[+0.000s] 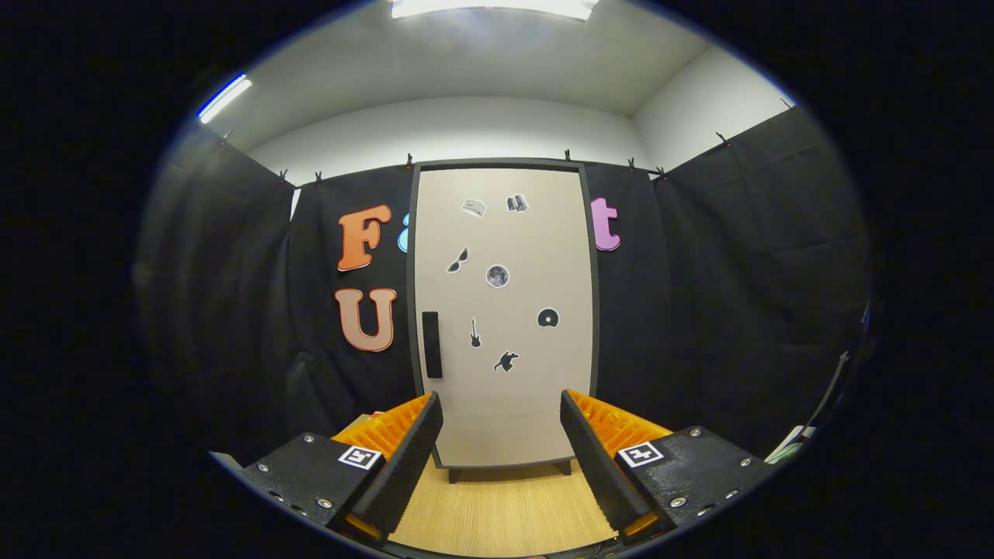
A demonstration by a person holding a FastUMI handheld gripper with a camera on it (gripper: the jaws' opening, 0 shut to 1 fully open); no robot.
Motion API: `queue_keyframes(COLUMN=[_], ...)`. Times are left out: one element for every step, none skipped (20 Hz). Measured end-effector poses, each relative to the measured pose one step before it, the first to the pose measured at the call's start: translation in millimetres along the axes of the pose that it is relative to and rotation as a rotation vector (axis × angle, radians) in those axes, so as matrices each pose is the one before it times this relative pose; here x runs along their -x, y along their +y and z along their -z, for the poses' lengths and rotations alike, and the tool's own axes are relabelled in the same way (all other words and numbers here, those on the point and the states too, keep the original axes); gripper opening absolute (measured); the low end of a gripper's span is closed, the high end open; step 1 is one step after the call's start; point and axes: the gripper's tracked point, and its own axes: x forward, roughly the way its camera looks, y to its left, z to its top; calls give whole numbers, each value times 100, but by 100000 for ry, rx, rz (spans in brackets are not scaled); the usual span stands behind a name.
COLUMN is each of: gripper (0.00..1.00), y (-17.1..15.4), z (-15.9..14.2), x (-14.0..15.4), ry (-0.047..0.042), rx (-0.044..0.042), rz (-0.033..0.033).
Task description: Open the shoe cabinet door, grab the shoes and put them into the shoe cabinet, then close the shoe cabinet door.
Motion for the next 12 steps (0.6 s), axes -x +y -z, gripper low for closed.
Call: queue_keyframes(gripper=[95,95,95,95,95,95,95,95,95,95,95,95], y=[131,45,-12,36,81,56,-103,49,116,79,-149,-54], z=[81,5,99,14,-33,-104,42,-36,-10,138,32,-36], x=[112,0,-42,28,-57,-54,39,-4,-43,-113,-10,-42], ry=[-25,72,-30,-76,-181,-167,-91,-201,-88,355,-52,-46], rx=[-489,-378,49,114,151,357,350,25,-96,33,425,81], rz=[-212,-96,130,-196,-144,-49,200,-180,-49,-178,190,-98])
